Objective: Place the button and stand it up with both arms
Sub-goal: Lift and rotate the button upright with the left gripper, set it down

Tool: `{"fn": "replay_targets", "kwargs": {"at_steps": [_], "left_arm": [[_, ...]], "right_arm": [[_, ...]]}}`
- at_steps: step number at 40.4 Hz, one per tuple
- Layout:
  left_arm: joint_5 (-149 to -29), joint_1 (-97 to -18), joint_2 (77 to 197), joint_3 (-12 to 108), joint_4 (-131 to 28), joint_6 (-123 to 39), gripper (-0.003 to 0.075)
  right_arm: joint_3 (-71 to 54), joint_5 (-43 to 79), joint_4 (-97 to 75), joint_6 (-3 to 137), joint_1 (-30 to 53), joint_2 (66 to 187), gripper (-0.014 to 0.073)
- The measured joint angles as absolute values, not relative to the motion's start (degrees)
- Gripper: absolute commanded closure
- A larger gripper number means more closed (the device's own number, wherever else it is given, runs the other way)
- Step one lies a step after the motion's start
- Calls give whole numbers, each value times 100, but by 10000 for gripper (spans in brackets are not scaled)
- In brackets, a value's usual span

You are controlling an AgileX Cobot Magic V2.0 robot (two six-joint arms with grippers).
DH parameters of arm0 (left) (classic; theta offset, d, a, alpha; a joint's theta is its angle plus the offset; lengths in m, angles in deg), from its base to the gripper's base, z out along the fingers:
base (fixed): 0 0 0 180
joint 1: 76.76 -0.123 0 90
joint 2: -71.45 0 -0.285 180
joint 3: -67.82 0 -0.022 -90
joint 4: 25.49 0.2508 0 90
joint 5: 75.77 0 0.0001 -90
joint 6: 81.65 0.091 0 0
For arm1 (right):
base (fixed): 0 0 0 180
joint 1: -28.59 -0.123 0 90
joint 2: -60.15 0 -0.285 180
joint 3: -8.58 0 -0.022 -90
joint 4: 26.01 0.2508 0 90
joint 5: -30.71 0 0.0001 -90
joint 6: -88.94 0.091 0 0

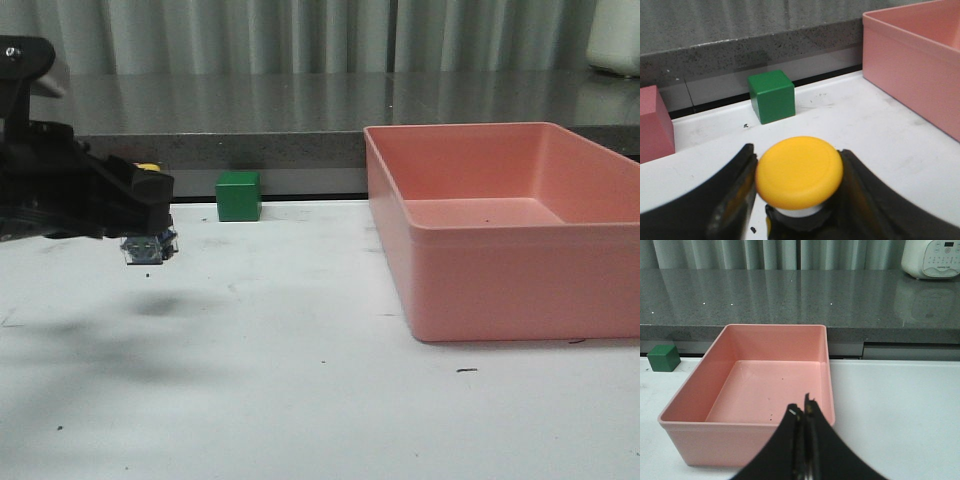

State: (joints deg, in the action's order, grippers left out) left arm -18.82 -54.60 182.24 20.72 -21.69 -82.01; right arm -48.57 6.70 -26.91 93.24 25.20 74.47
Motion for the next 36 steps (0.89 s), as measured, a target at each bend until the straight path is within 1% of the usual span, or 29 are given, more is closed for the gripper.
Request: {"fn": "replay_targets", "kwargs": {"at_steps": [7, 18, 36], "left_arm": [[-1292, -5460, 18525, 2048, -2169, -8165, 540], [-1149, -5460, 19009, 2048, -2202, -8069, 540], [-1001, -5460, 19300, 2059, -2202, -7651, 540]], "right_arm": [[-4857, 670, -2691, 9324, 2520, 7447, 655], [-4857, 670, -2691, 9324, 2520, 7447, 655], [-4857, 670, -2691, 9324, 2520, 7447, 655]]}}
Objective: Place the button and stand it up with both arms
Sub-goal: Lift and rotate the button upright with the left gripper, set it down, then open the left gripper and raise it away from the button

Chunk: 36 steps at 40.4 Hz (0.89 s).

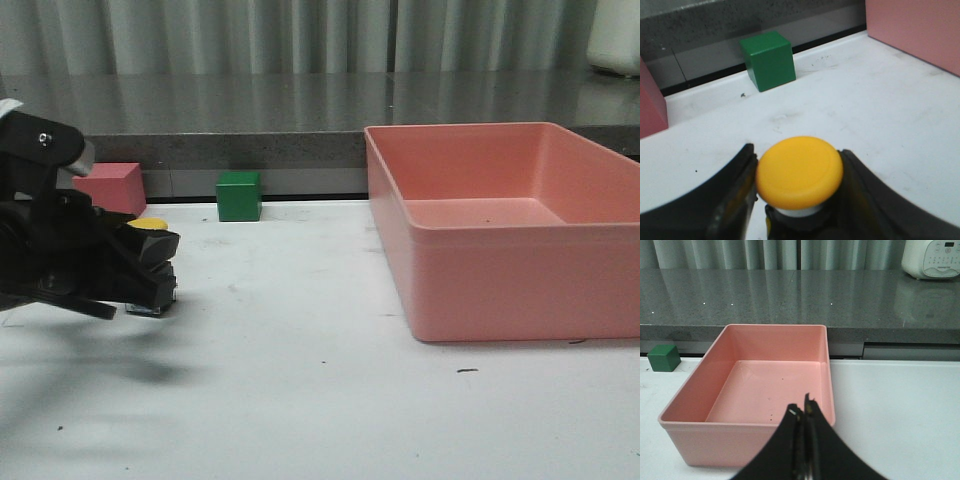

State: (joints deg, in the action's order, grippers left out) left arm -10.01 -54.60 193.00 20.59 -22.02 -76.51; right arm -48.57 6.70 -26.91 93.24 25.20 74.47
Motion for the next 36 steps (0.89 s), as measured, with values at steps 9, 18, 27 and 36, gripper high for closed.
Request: {"fn": "replay_targets", "kwargs": {"at_steps": [9, 18, 27, 36], "left_arm": [[-886, -5460, 19365, 2059, -2202, -7637, 367], [-996, -5460, 19390, 2059, -2202, -7637, 191], [-1082, -5460, 19277, 2059, -2202, -7637, 162], [-2891, -5320, 17902, 2184, -2595, -8033, 165]], "right_arm": [[-4857, 670, -2691, 9324, 2520, 7447, 655], [-4857, 670, -2691, 9324, 2520, 7447, 655], [-4857, 670, -2691, 9324, 2520, 7447, 655], [-4857, 670, -2691, 9324, 2520, 7447, 655]]}}
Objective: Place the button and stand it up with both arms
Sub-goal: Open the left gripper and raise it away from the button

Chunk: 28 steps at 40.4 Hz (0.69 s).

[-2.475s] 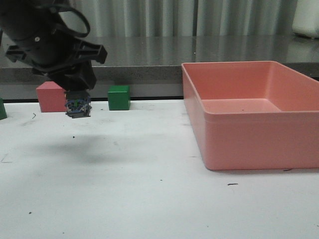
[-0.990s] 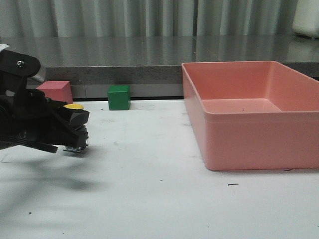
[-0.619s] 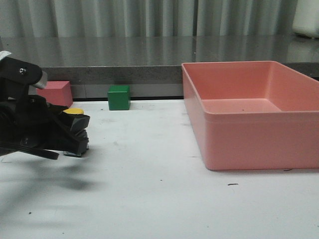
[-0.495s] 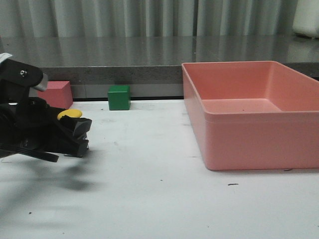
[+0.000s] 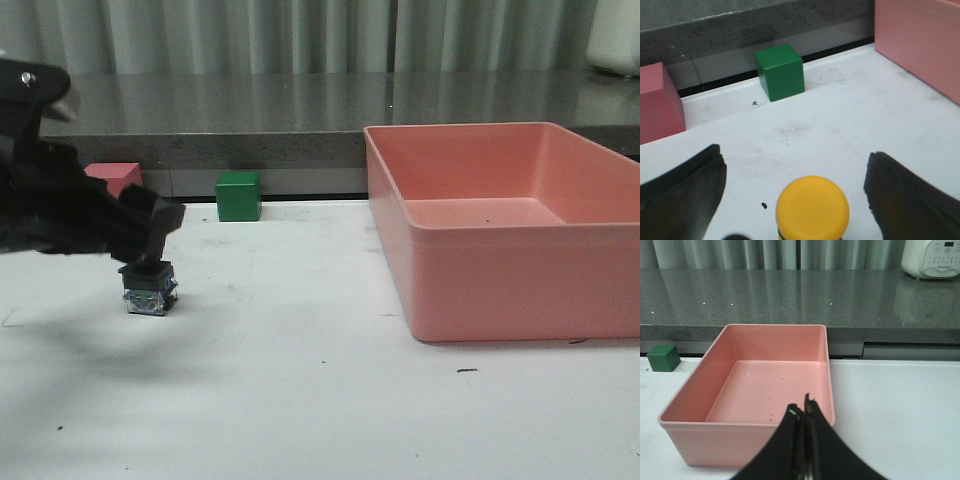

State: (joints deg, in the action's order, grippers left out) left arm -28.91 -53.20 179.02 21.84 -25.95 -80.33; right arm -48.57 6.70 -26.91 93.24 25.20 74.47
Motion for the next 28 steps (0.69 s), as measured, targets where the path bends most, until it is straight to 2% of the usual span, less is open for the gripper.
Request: {"fn": "replay_targets", "kwargs": {"at_steps": [8, 10, 15, 18, 23, 25, 28], "left_arm": [[-5464, -5304, 16602, 2778, -2921, -8336, 178], [-6037, -5304, 16300, 2892, -2946, -8347, 209], [-6910, -5304, 15695, 3023, -2975, -8347, 365], [-7370, -5304, 15327, 3048, -2974, -8347, 505], [-8056, -5295, 14693, 3048, -2976, -8347, 687], [-8219, -5295, 14492, 3048, -2976, -8347, 741], [-8489, -5295, 14129, 3048, -2976, -8347, 740]], "right_arm": [[-4857, 670, -2691, 9324, 2520, 7447, 655], [-4857, 670, -2691, 9324, 2520, 7447, 655], [-4857, 670, -2691, 9324, 2520, 7447, 655], [-4857, 670, -2691, 9324, 2520, 7447, 655], [-4857, 670, -2691, 9324, 2520, 7447, 655], [-4857, 670, -2691, 9324, 2520, 7447, 655], [-4857, 670, -2691, 9324, 2520, 7447, 655]]}}
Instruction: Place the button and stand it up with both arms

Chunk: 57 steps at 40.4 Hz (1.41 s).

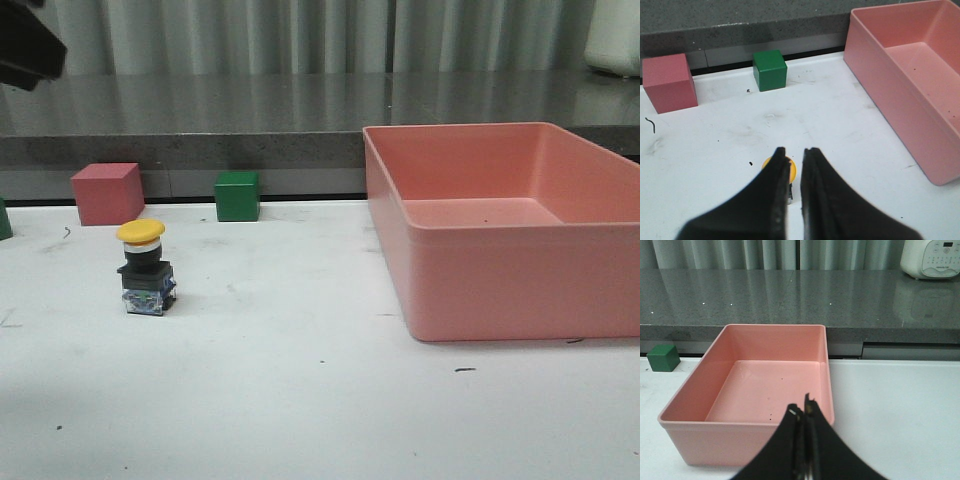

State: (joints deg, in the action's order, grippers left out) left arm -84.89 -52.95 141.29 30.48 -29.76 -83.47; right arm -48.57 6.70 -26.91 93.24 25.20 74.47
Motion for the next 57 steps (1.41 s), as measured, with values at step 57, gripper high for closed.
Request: {"fn": "replay_targets", "kwargs": {"at_steps": [57], "left_arm": [[-10407, -5282, 9306, 2033, -2976, -8358, 740]], "right_arm": [[-4857, 670, -2691, 9324, 2520, 7447, 655]]}}
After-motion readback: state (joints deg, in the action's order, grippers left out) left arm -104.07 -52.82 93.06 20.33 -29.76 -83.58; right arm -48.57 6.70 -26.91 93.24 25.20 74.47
